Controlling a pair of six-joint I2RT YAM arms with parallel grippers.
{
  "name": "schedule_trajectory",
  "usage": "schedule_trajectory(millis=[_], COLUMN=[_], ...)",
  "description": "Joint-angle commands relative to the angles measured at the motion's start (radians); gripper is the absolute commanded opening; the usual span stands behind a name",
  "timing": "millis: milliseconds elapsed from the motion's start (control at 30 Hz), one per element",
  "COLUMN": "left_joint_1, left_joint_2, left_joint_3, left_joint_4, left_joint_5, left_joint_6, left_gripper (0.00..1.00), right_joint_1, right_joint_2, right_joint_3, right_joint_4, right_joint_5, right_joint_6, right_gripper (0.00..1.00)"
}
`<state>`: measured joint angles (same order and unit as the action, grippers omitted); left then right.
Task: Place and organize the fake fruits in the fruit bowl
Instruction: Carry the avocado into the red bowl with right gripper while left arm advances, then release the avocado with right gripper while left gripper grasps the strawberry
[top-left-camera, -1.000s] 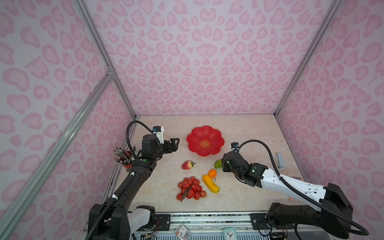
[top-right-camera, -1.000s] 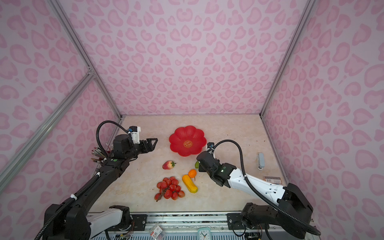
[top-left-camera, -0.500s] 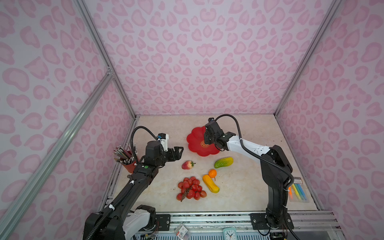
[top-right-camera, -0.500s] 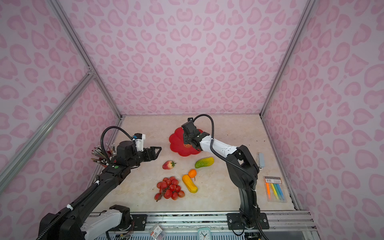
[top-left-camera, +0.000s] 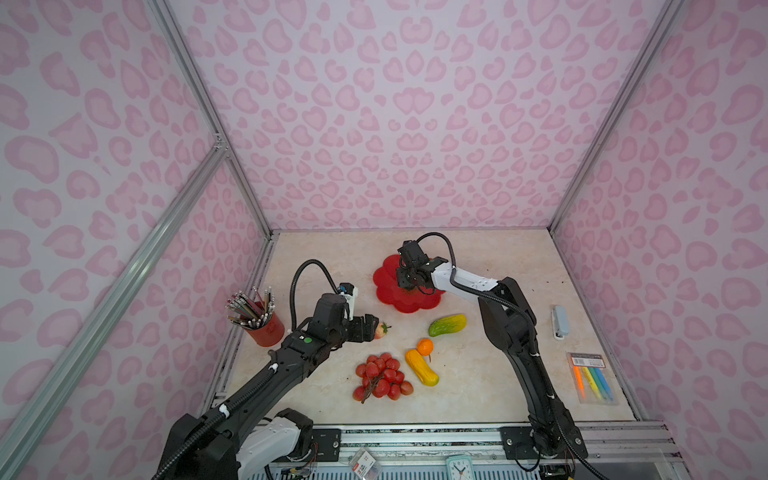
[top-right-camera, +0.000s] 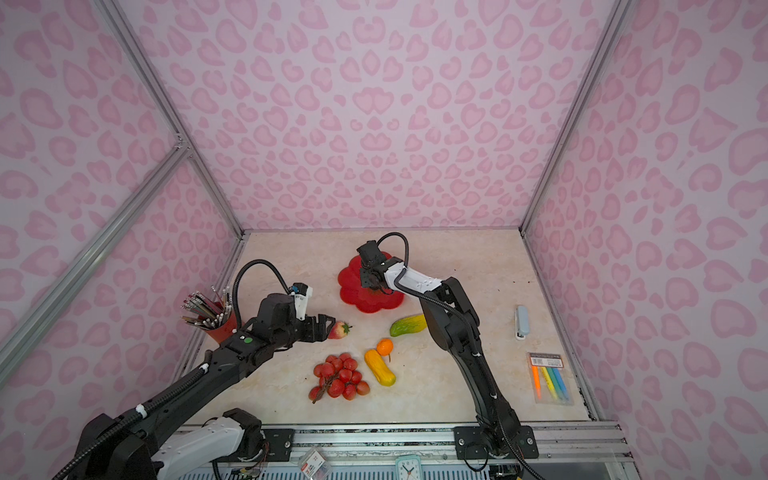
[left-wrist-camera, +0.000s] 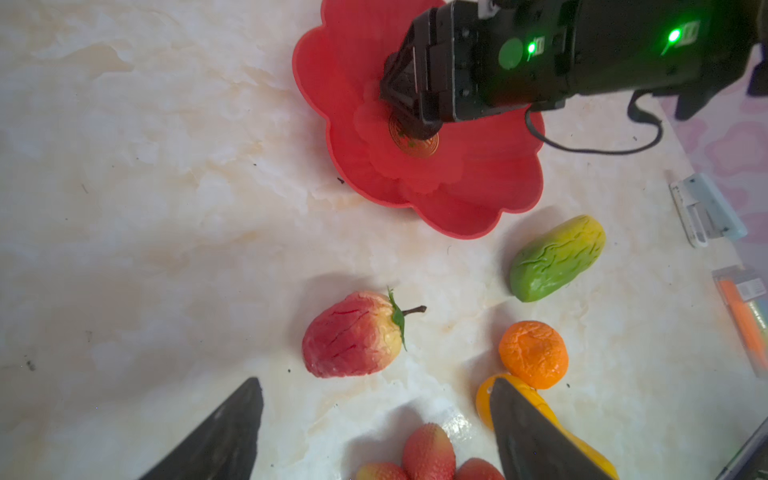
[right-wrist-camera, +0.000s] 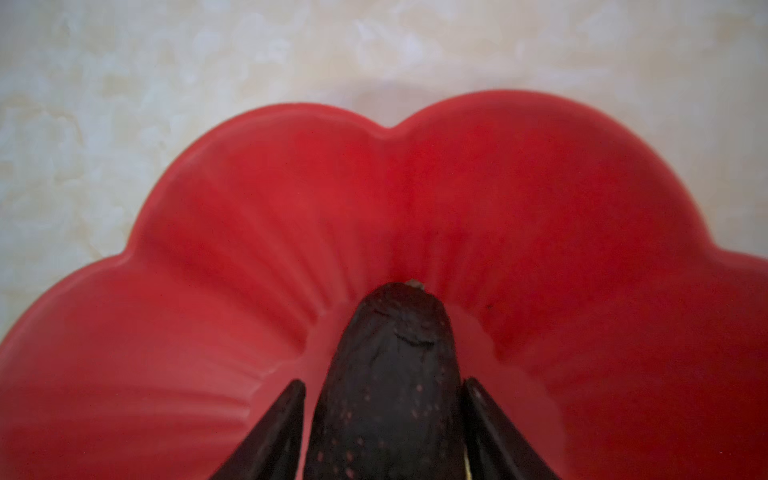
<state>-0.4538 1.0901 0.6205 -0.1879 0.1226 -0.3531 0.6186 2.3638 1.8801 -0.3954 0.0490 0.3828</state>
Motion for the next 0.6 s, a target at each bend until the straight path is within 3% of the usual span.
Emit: schedule_trajectory(millis=[0,133,433,567], left_joint_1=[-0.022,-0.063,-0.173,-0.18], left_joint_2=[0.048,0.133,0.289,0.347], left_joint_3=[0.019,0.056,0.122,0.135], left_joint_4=[-0.018,-0.018,-0.041,-0.062], left_joint_5=[-0.056,-0.067,-0.177,-0.249], left_joint_6=[0.029,0.043,0.066,0.062], left_gripper=[0.86,0.85,0.84,0.84], right_joint_1=[-0.016,-0.04,-0.1,-0.112], right_joint_2=[-0.019,-0.151,-0.62,-0.772], right_joint_3=[-0.006,-0.09,-0.623,-0.772], right_joint_4=[-0.027,0.057,0.513,0.582], right_joint_5=[-0.024,-0.069,-0.181,-0.175], right_joint_6=[0.024,0.033,0.129,0.148], right_gripper=[0.69,0.75,0.9,0.92])
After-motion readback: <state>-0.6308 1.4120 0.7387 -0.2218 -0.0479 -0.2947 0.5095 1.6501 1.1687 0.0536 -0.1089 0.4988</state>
